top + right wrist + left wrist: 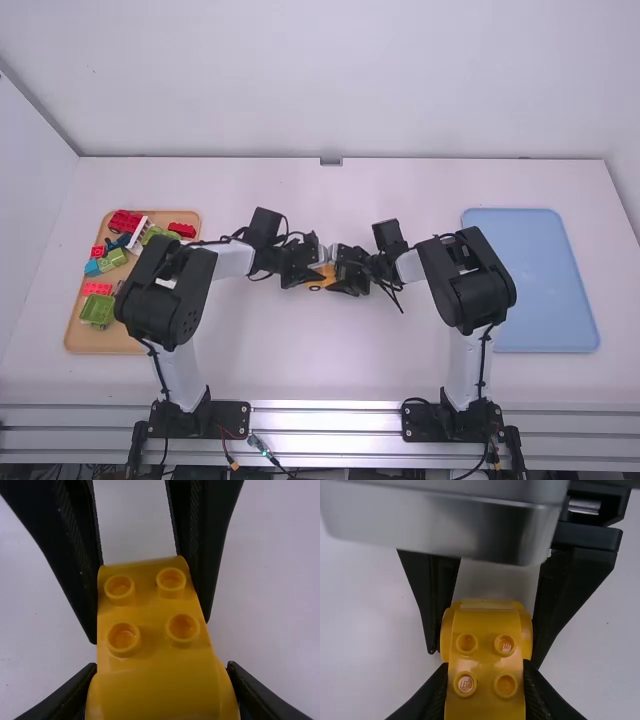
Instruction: Assemble lego blocks to make yellow taxi
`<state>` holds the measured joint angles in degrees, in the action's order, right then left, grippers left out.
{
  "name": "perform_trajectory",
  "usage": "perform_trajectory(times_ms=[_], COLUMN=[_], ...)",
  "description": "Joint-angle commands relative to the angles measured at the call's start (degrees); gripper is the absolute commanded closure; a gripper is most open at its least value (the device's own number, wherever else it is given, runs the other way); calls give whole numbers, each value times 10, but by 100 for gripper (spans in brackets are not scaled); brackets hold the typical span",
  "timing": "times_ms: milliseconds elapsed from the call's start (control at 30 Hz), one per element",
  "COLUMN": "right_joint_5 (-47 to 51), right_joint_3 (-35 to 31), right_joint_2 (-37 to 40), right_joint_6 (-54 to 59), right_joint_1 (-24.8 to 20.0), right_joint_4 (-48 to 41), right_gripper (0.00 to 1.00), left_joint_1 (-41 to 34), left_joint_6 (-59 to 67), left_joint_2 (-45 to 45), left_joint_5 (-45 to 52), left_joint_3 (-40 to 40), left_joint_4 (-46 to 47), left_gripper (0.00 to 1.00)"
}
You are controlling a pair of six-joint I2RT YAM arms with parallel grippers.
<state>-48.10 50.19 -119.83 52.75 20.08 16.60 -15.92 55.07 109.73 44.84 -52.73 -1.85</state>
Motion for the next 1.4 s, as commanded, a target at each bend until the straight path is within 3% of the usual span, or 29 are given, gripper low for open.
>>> perform_trajectory(times_ms=[0, 500, 600, 900, 1367], right_joint_5=[34, 34, 34, 34, 34], right_joint_3=[1, 1, 1, 1, 1], right_joint_2=[-17, -17, -17, -17, -17], right_joint_6=[-20, -20, -20, -20, -20], right_joint_1=[17, 17, 17, 17, 17], right_joint_4=[-8, -10, -10, -10, -10], right_gripper=[54, 54, 54, 54, 54], left_joint_1=[-21, -21, -21, -21, -20], left_joint_6=[-17, -17, -17, -17, -17], left_joint_2=[38, 11, 10, 10, -20], left_joint_5=[-94, -94, -93, -93, -67], left_joint_3=[20, 20, 20, 20, 20], left_joint_4=[16, 15, 9, 4, -4], left_gripper=[85, 80, 74, 72, 61])
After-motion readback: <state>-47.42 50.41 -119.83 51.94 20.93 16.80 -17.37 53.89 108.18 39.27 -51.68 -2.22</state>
